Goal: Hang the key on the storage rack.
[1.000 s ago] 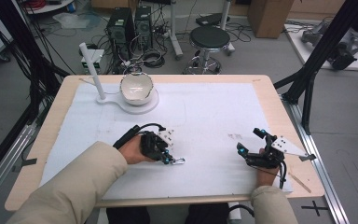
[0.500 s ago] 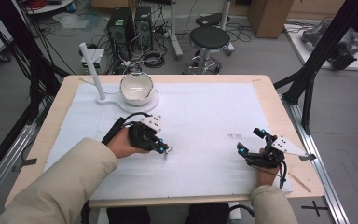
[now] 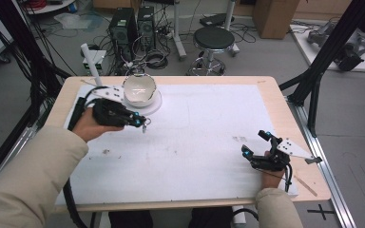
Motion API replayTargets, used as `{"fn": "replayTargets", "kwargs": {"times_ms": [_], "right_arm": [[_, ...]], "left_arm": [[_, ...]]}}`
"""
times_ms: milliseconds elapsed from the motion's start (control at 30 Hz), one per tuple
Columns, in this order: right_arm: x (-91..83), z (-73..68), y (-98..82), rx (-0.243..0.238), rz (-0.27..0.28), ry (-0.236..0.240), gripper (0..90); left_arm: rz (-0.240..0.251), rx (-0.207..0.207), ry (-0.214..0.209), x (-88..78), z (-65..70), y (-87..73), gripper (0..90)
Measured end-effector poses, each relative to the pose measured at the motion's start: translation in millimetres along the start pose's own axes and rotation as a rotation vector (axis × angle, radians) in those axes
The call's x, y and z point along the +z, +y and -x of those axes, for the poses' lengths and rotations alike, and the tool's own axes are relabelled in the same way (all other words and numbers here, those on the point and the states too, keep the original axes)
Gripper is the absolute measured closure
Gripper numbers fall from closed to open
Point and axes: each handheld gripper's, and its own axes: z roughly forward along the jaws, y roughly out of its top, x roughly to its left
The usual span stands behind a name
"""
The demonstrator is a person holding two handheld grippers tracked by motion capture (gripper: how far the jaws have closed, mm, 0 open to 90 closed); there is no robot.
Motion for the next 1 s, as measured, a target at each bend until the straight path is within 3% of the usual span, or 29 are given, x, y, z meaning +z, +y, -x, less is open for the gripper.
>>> {"fn": "replayTargets", "kwargs": {"times_ms": [300,567,700,1000], "right_arm": [[0.7,-1.0,0.4,0.002,-0.014,0.000,1.5],[1.2,-1.0,0.4,-0.002,-0.015,-0.001,1.5],[1.3,-0.9,0.4,-0.004,-0.015,-0.001,1.5],[1.3,-1.2,0.4,-0.005,-0.017,-0.005,1.5]], "left_arm": [[0.080,-0.031,0.099,-72.0,-31.9,2.0,88.4],[0.122,-0.077,0.183,-120.3,-60.6,-4.3,88.4],[0.128,-0.102,0.213,-132.9,-75.1,-10.0,88.4],[0.091,-0.143,0.203,-135.9,-109.2,-23.4,88.4]]}}
